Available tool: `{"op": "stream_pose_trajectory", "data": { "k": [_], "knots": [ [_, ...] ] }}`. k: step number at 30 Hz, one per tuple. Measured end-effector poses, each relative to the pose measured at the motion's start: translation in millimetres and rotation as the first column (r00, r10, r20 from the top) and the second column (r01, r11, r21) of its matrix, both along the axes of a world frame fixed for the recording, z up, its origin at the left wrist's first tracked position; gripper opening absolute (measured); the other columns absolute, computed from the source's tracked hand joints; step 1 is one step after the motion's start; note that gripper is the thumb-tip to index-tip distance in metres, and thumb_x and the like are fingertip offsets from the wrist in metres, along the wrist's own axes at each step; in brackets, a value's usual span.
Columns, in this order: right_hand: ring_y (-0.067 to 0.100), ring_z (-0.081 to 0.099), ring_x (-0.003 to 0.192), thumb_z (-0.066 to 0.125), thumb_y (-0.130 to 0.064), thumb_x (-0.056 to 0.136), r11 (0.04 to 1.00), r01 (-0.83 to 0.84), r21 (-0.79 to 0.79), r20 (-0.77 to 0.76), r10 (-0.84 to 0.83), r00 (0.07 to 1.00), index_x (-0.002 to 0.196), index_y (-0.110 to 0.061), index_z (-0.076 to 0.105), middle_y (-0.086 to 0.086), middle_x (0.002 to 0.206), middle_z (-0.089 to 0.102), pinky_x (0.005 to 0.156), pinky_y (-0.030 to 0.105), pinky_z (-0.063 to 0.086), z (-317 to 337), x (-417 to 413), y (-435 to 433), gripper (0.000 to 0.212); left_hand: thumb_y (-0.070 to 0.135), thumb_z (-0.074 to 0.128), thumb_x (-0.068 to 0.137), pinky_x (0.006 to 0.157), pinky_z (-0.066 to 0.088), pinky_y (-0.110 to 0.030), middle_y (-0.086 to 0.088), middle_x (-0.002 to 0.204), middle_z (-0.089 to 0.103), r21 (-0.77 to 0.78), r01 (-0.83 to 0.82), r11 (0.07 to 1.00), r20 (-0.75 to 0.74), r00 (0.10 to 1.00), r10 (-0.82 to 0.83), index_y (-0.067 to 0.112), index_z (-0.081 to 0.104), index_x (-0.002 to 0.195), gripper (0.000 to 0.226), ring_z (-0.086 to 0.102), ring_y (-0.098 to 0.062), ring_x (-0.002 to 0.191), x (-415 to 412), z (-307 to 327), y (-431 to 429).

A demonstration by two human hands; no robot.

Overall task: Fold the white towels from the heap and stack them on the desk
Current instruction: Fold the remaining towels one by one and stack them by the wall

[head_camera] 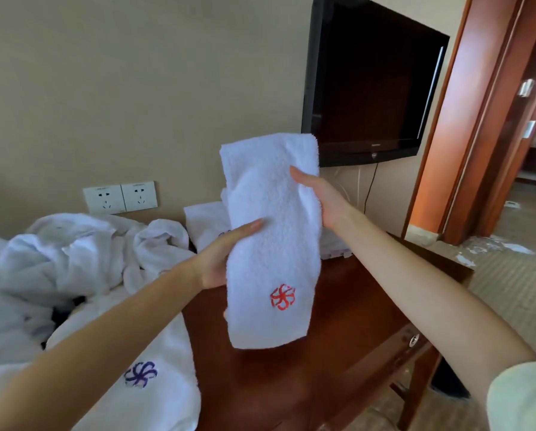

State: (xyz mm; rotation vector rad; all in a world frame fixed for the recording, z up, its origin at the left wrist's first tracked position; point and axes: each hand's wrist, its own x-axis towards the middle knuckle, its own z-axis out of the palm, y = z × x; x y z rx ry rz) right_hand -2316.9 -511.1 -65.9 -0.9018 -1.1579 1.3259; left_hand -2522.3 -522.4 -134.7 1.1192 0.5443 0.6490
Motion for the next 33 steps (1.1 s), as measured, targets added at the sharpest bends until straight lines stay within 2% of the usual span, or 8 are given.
{"op": "stream_pose_trajectory", "data": {
  "k": [5, 9, 17, 22, 24, 27, 31, 33],
  "knots": [
    [0.012, 0.072, 0.074, 0.061, -0.029, 0.093, 0.999, 0.026, -0.025, 0.04, -0.025, 0.999, 0.098, -0.014, 0.068, 0.0, 0.083, 0.075, 0.07, 0.028, 0.054, 2, -2, 22, 0.017, 0.034, 0.089, 0.058, 0.1, 0.047, -0.045, -0.013, 0.129, 0.062, -0.097, 0.173, 0.98, -0.154, 0.97, -0.186, 0.014, 0.068, 0.119, 0.067, 0.06, -0.029, 0.118, -2, -50, -10],
    [0.017, 0.071, 0.083, 0.061, -0.029, 0.093, 0.999, 0.039, -0.014, 0.037, -0.039, 0.999, 0.103, -0.012, 0.068, 0.002, 0.089, 0.075, 0.077, 0.031, 0.054, 23, 3, 57, 0.021, 0.025, 0.071, 0.078, 0.108, 0.039, -0.047, -0.011, 0.127, 0.063, -0.042, 0.096, 0.995, -0.215, 0.971, -0.103, 0.01, 0.059, 0.127, 0.053, 0.059, -0.027, 0.119, 5, -33, 13],
    [0.021, 0.07, 0.095, 0.072, -0.033, 0.085, 0.991, 0.13, 0.006, 0.188, -0.129, 0.974, 0.111, -0.008, 0.067, 0.008, 0.108, 0.072, 0.08, 0.033, 0.055, 63, 11, 197, 0.036, 0.022, 0.065, 0.087, 0.098, 0.05, -0.042, -0.015, 0.126, 0.064, -0.113, -0.076, 0.991, 0.006, 0.997, 0.077, 0.003, 0.057, 0.129, 0.047, 0.06, -0.029, 0.117, 24, 8, 103],
    [0.025, 0.066, 0.101, 0.075, -0.019, 0.083, 0.946, 0.281, 0.159, 0.418, -0.322, 0.85, 0.116, -0.012, 0.063, 0.008, 0.111, 0.069, 0.094, 0.04, 0.052, 32, 7, 284, 0.035, 0.009, 0.065, 0.085, 0.093, 0.053, -0.04, -0.015, 0.121, 0.066, -0.228, -0.171, 0.959, 0.142, 0.968, 0.207, 0.001, 0.056, 0.129, 0.045, 0.063, -0.03, 0.113, 44, -18, 141],
    [0.026, 0.063, 0.1, 0.073, -0.015, 0.084, 0.919, 0.369, 0.136, 0.494, -0.386, 0.779, 0.121, -0.009, 0.061, 0.009, 0.11, 0.067, 0.088, 0.036, 0.053, 2, 6, 305, 0.039, 0.011, 0.063, 0.086, 0.086, 0.057, -0.038, -0.016, 0.118, 0.067, -0.254, -0.226, 0.94, 0.139, 0.954, 0.267, 0.001, 0.058, 0.127, 0.042, 0.065, -0.029, 0.11, 49, -27, 148],
    [0.021, 0.061, 0.084, 0.068, -0.027, 0.086, 0.871, 0.492, -0.004, 0.598, -0.393, 0.699, 0.107, -0.008, 0.065, 0.006, 0.096, 0.066, 0.071, 0.029, 0.05, -42, 10, 318, 0.028, 0.017, 0.063, 0.089, 0.084, 0.058, -0.038, -0.013, 0.116, 0.069, -0.211, -0.266, 0.941, 0.118, 0.948, 0.294, 0.005, 0.059, 0.127, 0.04, 0.066, -0.027, 0.108, 53, -33, 154],
    [0.015, 0.056, 0.067, 0.07, -0.01, 0.085, 0.876, 0.48, 0.048, 0.41, -0.456, 0.79, 0.108, -0.001, 0.066, 0.011, 0.098, 0.066, 0.053, 0.021, 0.046, -38, 16, 328, 0.025, 0.023, 0.06, 0.094, 0.079, 0.059, -0.038, -0.007, 0.109, 0.072, -0.098, -0.285, 0.954, 0.076, 0.953, 0.292, 0.014, 0.059, 0.124, 0.031, 0.07, -0.023, 0.1, 53, -25, 145],
    [0.021, 0.059, 0.082, 0.071, -0.002, 0.083, 0.875, 0.442, 0.199, 0.351, -0.485, 0.801, 0.117, 0.004, 0.063, 0.01, 0.101, 0.062, 0.061, 0.02, 0.051, -15, 14, 335, 0.036, 0.017, 0.06, 0.093, 0.071, 0.06, -0.038, -0.008, 0.11, 0.072, -0.067, -0.294, 0.953, 0.1, 0.949, 0.299, 0.011, 0.055, 0.124, 0.031, 0.07, -0.024, 0.098, 56, -18, 141]
  ]
}}
